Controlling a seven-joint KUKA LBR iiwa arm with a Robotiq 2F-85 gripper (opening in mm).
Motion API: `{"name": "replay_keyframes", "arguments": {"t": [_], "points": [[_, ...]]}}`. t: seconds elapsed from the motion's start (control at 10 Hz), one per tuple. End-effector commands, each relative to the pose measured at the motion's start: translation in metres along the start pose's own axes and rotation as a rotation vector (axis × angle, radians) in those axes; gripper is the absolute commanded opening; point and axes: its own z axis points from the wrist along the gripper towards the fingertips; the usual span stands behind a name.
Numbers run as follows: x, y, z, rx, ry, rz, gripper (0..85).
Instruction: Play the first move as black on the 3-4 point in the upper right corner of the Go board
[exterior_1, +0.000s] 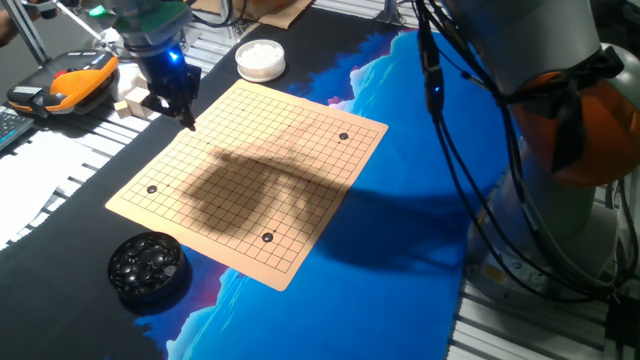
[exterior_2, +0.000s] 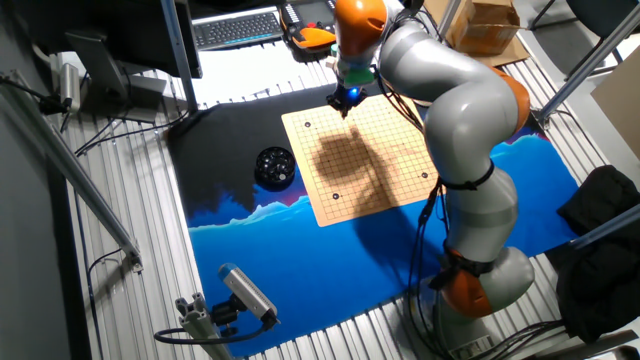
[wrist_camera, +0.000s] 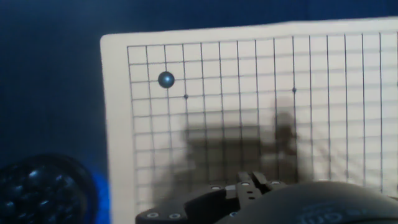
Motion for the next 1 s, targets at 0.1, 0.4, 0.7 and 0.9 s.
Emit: {"name": "replay_keyframes", "arguments": {"t": [0.1, 0.4, 0.7, 0.9], "points": [[-0.023, -0.033, 0.004, -0.003, -0.006, -0.047, 0.0], [-0.049, -0.073, 0.007, 0.003, -0.022, -0.114, 0.0], [-0.063, -0.114, -0.006, 0.018, -0.015, -0.168, 0.0], [-0.063, -0.126, -0.01, 0.021, -0.013, -0.18, 0.0]]}}
